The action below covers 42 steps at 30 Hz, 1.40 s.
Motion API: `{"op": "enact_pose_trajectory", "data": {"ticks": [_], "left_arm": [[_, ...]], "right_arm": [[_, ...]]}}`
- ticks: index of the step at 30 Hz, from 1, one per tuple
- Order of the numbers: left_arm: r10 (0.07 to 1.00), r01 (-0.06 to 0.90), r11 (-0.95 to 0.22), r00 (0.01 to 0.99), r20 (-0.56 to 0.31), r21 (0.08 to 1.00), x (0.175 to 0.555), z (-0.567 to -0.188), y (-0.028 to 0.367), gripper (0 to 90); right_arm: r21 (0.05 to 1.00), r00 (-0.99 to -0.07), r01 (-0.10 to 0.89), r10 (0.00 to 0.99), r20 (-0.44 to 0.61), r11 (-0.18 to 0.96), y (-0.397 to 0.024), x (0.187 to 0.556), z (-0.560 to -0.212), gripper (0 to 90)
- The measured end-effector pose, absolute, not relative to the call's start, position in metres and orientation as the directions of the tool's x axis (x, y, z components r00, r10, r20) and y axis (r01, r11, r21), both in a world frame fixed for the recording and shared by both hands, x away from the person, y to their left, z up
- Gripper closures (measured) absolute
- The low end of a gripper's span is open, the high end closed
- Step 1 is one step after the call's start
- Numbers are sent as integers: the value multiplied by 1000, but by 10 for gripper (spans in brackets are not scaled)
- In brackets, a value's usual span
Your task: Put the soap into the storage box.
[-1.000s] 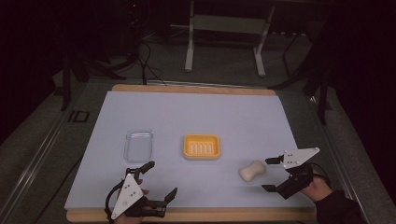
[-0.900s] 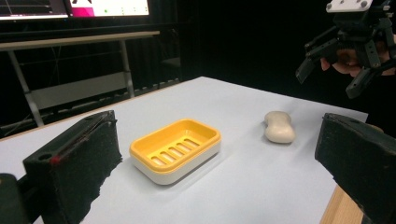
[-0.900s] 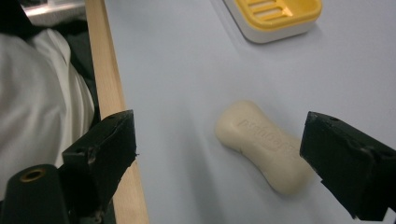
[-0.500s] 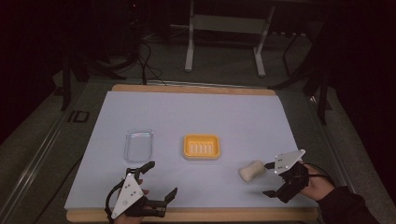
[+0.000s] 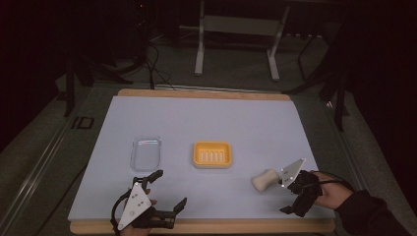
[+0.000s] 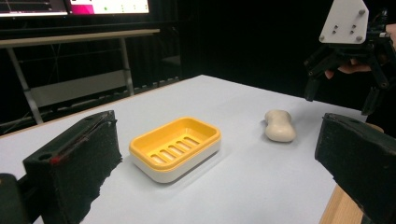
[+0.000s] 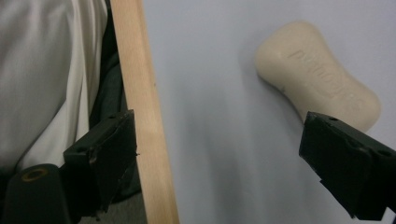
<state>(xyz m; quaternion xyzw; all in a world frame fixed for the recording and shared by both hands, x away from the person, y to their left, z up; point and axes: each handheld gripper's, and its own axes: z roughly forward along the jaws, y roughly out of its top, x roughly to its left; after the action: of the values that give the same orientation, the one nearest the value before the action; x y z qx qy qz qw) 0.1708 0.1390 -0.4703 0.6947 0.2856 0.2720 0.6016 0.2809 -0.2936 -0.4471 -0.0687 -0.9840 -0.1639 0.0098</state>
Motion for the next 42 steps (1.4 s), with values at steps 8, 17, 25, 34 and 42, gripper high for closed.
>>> {"op": "enact_pose_trajectory", "data": {"ticks": [8,17,25,34,42], "left_arm": [[721,73,-111,693,30,991,171,-470,139,2],[718,77,-112,695,27,991,171,-471,138,2],[716,78,-115,698,28,990,171,-471,138,2],[713,80,-116,701,27,990,171,-471,138,2],[714,79,-118,699,29,990,171,-471,138,2]], "right_arm": [[231,-991,127,115,69,965,-289,284,-449,109],[155,-988,131,117,98,979,-287,289,-453,108],[61,-985,123,115,128,991,-286,296,-454,126],[-6,-986,103,103,128,995,-283,300,-454,130],[-66,-982,109,118,148,992,-281,311,-452,132]]}}
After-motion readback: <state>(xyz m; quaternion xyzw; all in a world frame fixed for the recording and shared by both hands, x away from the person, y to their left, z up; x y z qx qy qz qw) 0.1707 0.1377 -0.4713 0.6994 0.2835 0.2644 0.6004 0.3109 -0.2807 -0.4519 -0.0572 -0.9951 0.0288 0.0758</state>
